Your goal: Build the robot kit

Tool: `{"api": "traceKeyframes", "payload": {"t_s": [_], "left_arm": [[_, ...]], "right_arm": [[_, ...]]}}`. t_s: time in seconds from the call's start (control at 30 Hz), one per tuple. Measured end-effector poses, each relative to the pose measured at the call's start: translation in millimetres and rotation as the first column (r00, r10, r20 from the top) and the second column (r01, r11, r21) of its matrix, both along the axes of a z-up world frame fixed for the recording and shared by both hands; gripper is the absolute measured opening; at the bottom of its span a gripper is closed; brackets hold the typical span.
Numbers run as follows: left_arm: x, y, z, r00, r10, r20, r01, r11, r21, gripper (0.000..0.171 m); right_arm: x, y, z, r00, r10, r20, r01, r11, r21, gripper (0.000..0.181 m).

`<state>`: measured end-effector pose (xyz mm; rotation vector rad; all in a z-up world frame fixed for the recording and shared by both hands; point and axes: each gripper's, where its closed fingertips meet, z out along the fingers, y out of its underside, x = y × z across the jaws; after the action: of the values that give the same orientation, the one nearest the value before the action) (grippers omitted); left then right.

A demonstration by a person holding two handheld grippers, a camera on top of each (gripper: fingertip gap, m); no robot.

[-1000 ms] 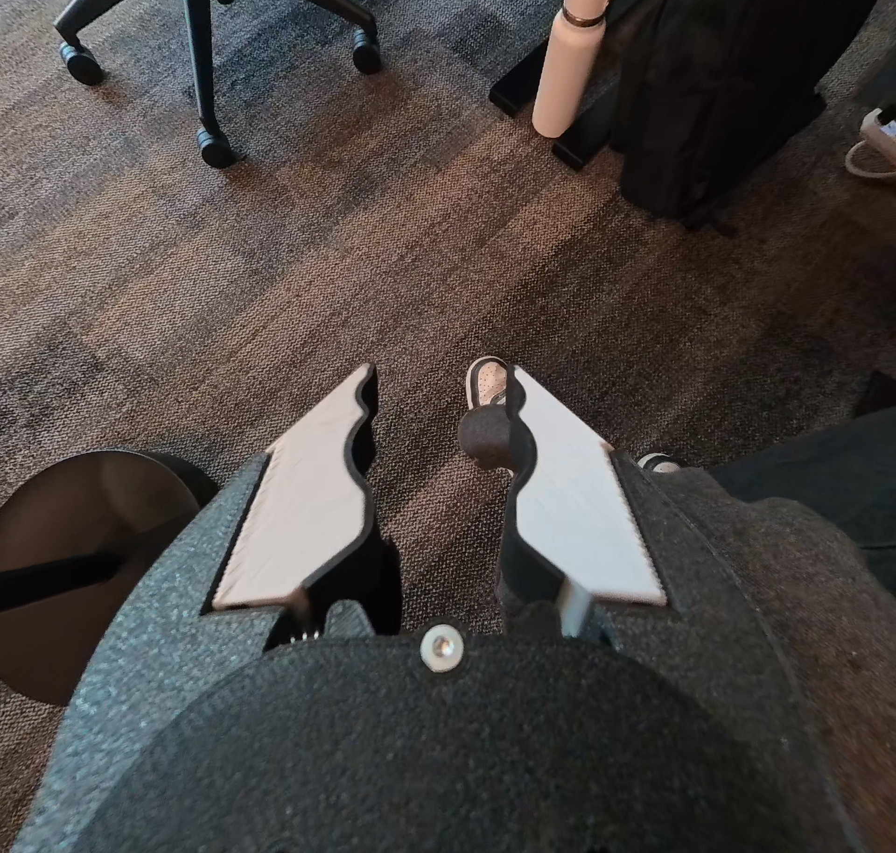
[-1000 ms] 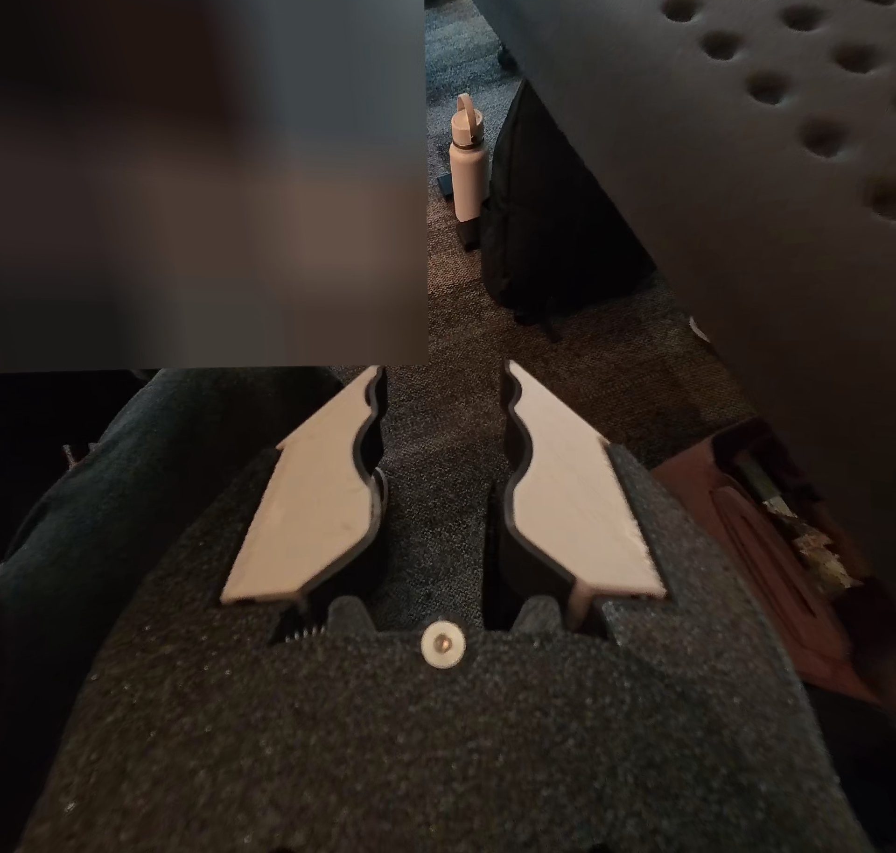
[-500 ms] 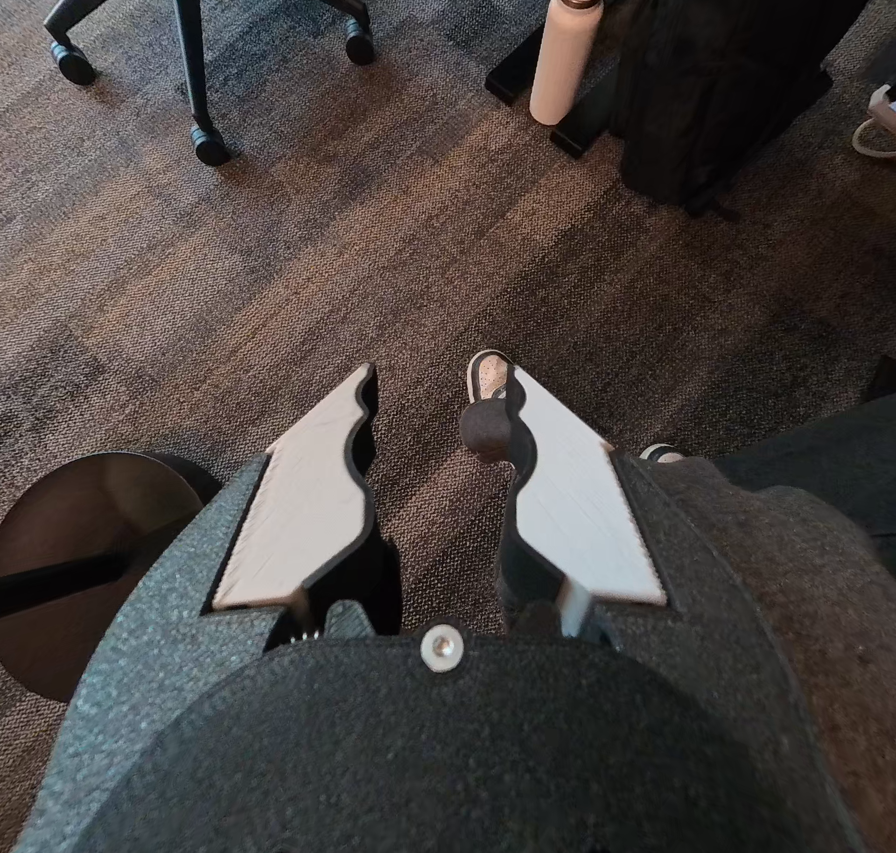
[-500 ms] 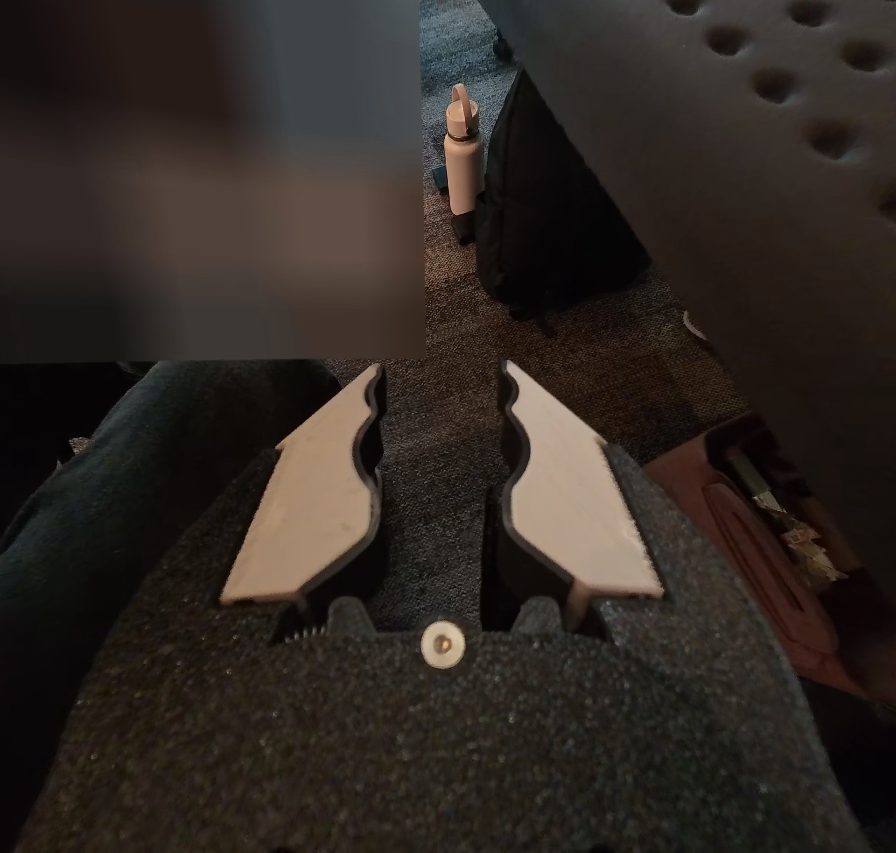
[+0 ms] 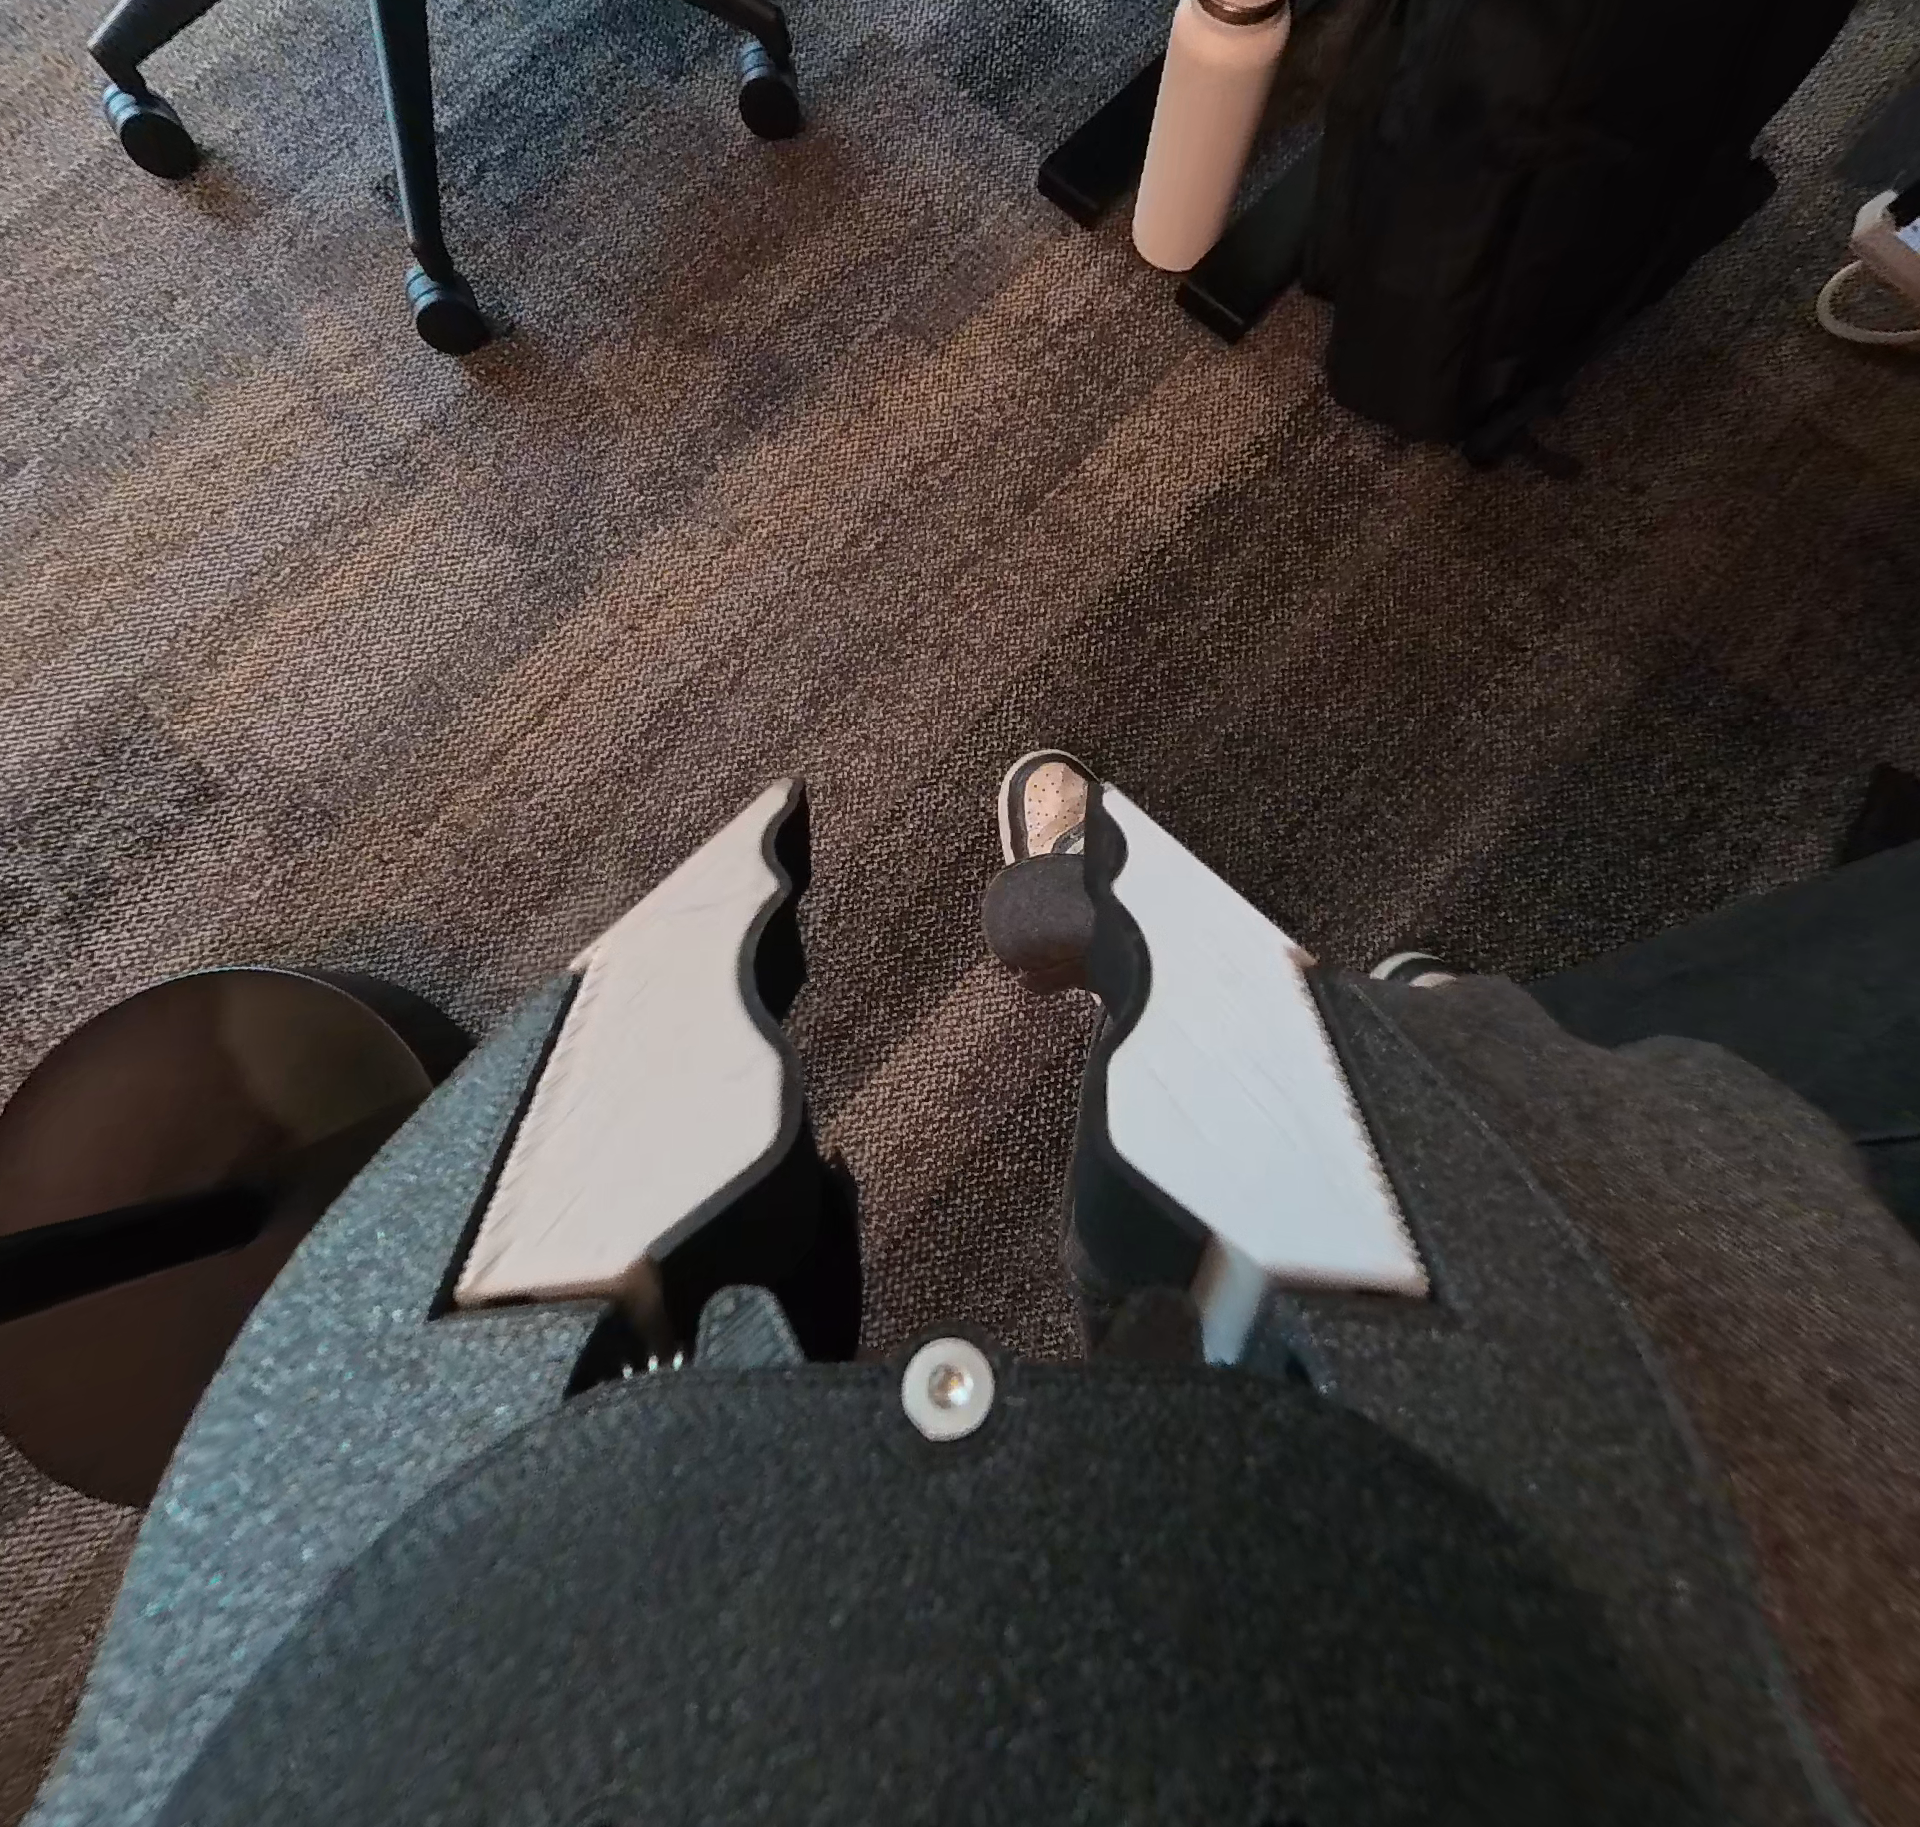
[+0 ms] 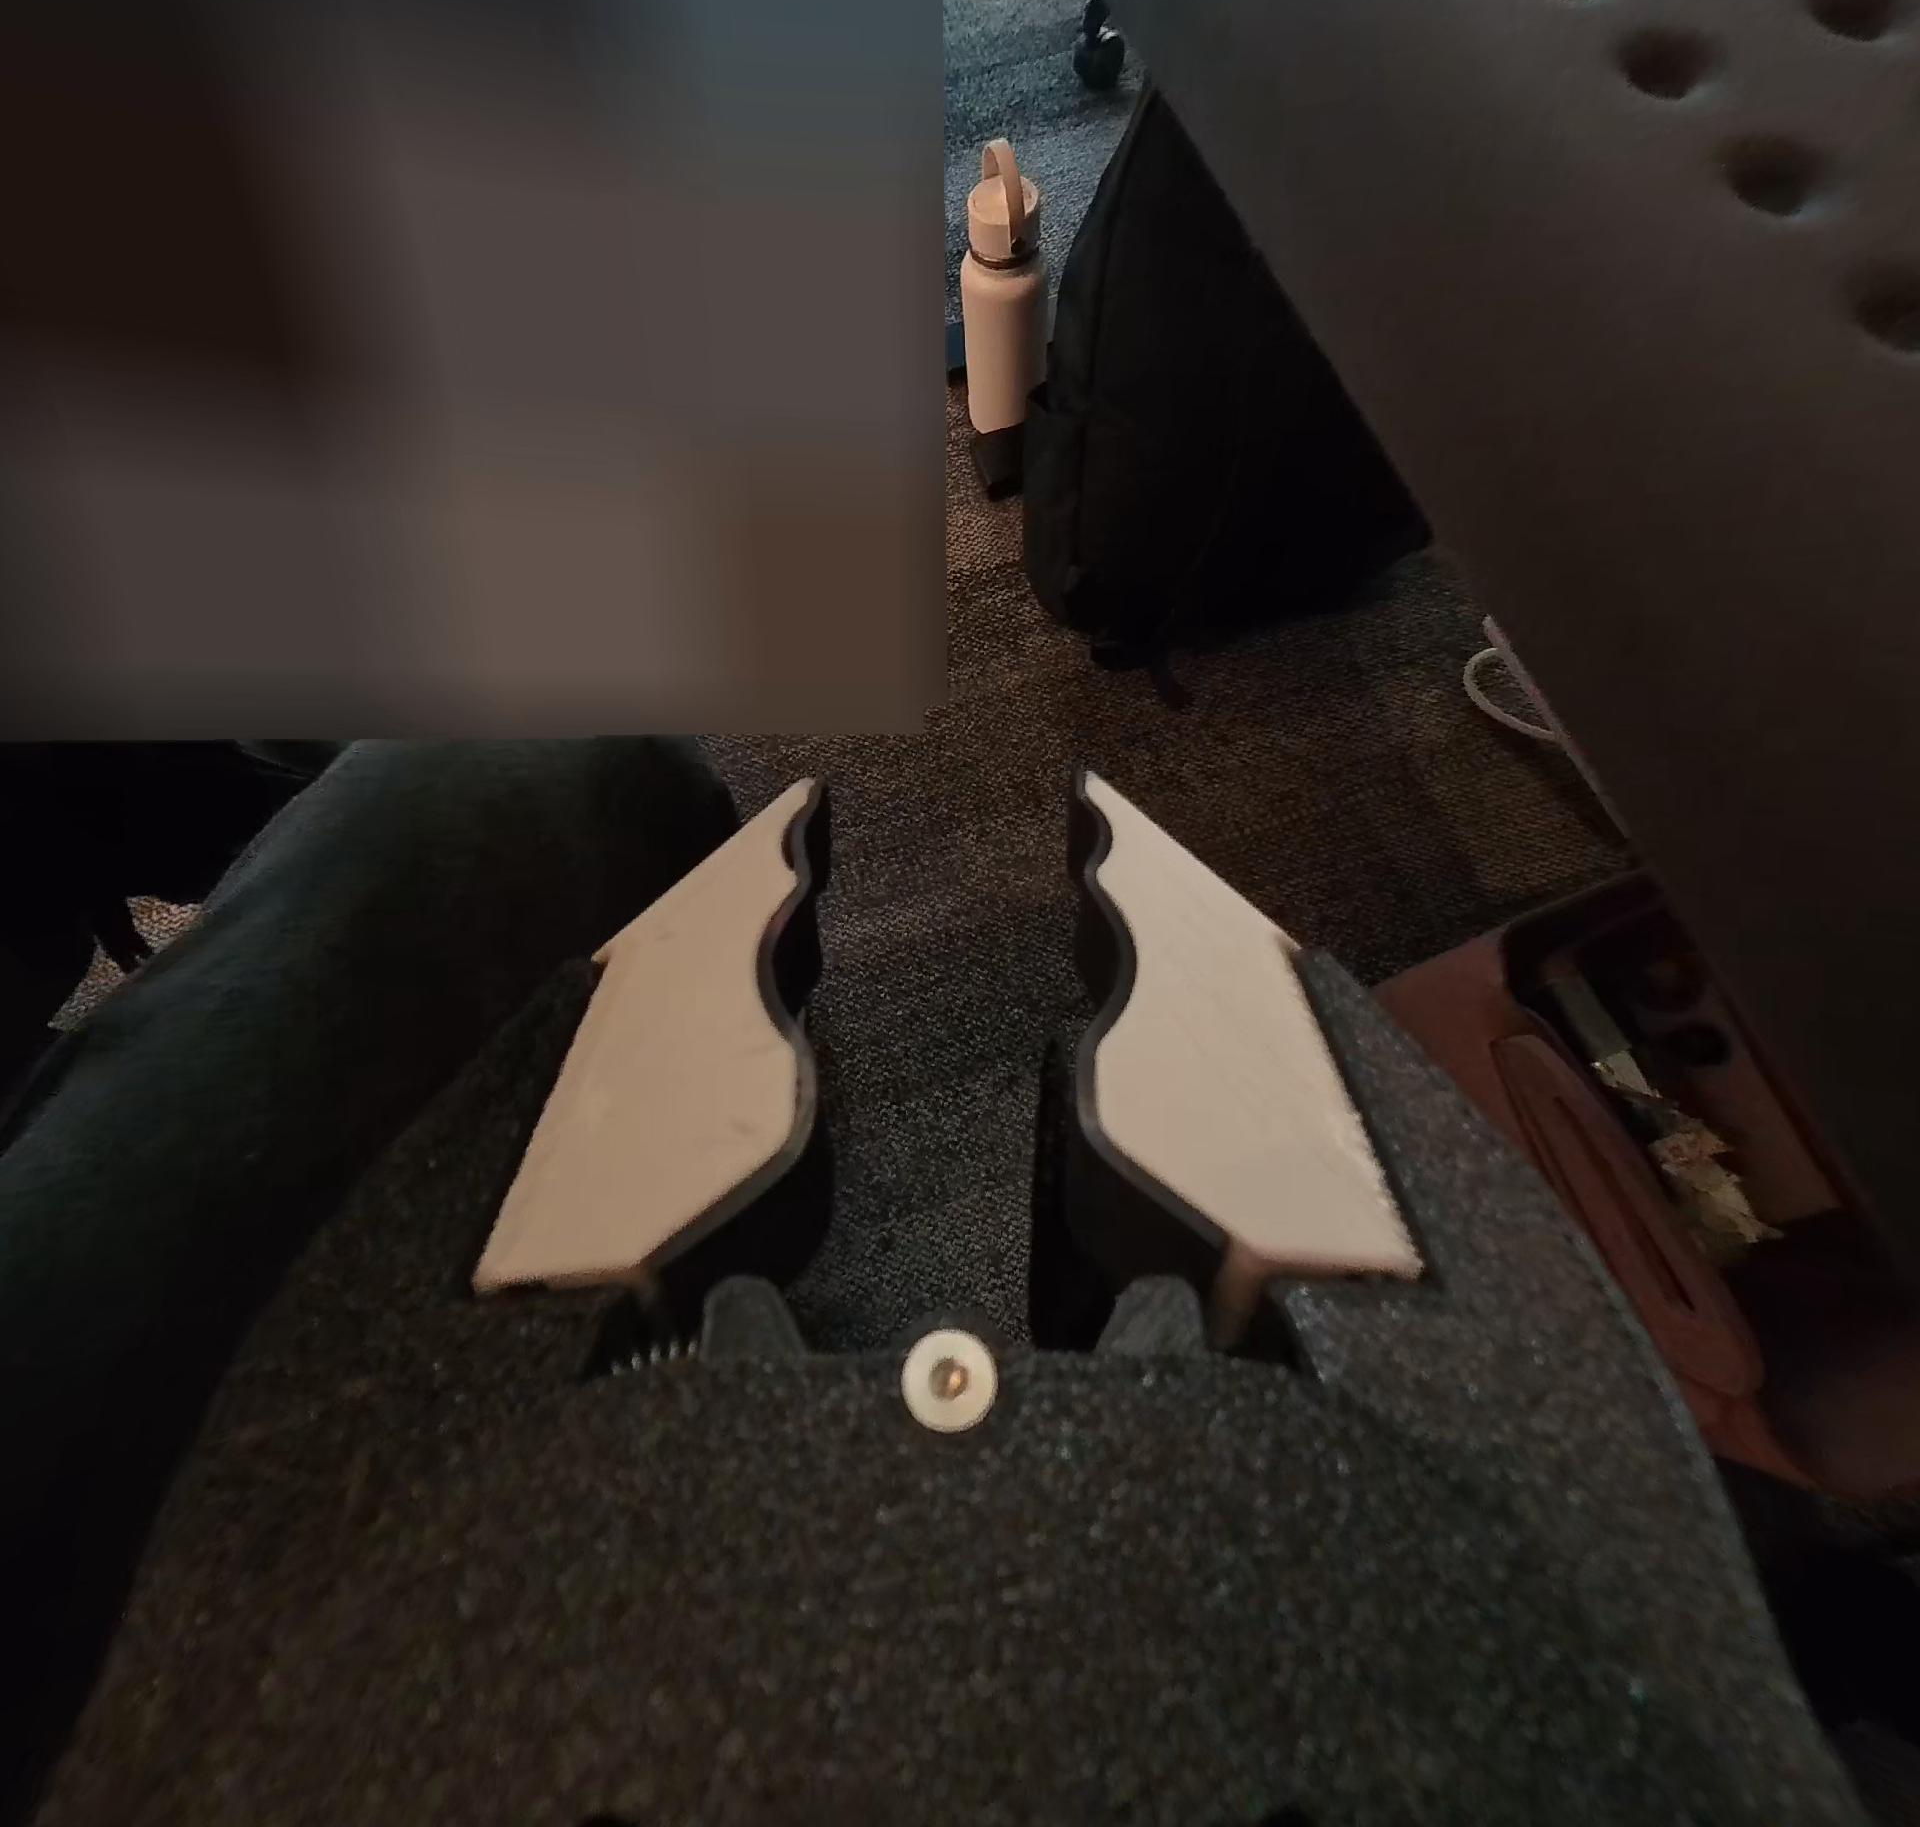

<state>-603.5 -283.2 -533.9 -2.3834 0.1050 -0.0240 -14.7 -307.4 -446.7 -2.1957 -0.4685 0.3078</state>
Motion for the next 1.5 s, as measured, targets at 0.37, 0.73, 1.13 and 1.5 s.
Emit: {"api": "traceKeyframes", "payload": {"t_s": [0.37, 0.73, 1.13, 1.5], "left_arm": [[-20.5, -0.8, 83.9, 0.997, 0.062, -0.036, -0.059, 0.996, 0.073, 0.053], [-3.7, -46.9, 114.4, 0.99, 0.052, 0.13, -0.055, 0.998, 0.017, 0.067], [36.8, -4.0, 132.0, 0.989, -0.143, 0.026, 0.14, 0.985, 0.104, 0.066], [2.9, -42.1, 154.1, 0.948, -0.023, 0.316, -0.033, 0.985, 0.17, 0.065]], "right_arm": [[-60.2, 25.5, 69.3, 0.978, 0.201, -0.053, -0.187, 0.963, 0.196, 0.046], [-118.7, 16.4, 115.3, 0.934, 0.355, -0.041, -0.327, 0.896, 0.3, 0.047], [-138.1, 23.6, 136.0, 0.928, 0.369, -0.044, -0.336, 0.884, 0.324, 0.045], [-142.9, 12.7, 131.5, 0.924, 0.377, -0.063, -0.341, 0.887, 0.311, 0.042]]}}
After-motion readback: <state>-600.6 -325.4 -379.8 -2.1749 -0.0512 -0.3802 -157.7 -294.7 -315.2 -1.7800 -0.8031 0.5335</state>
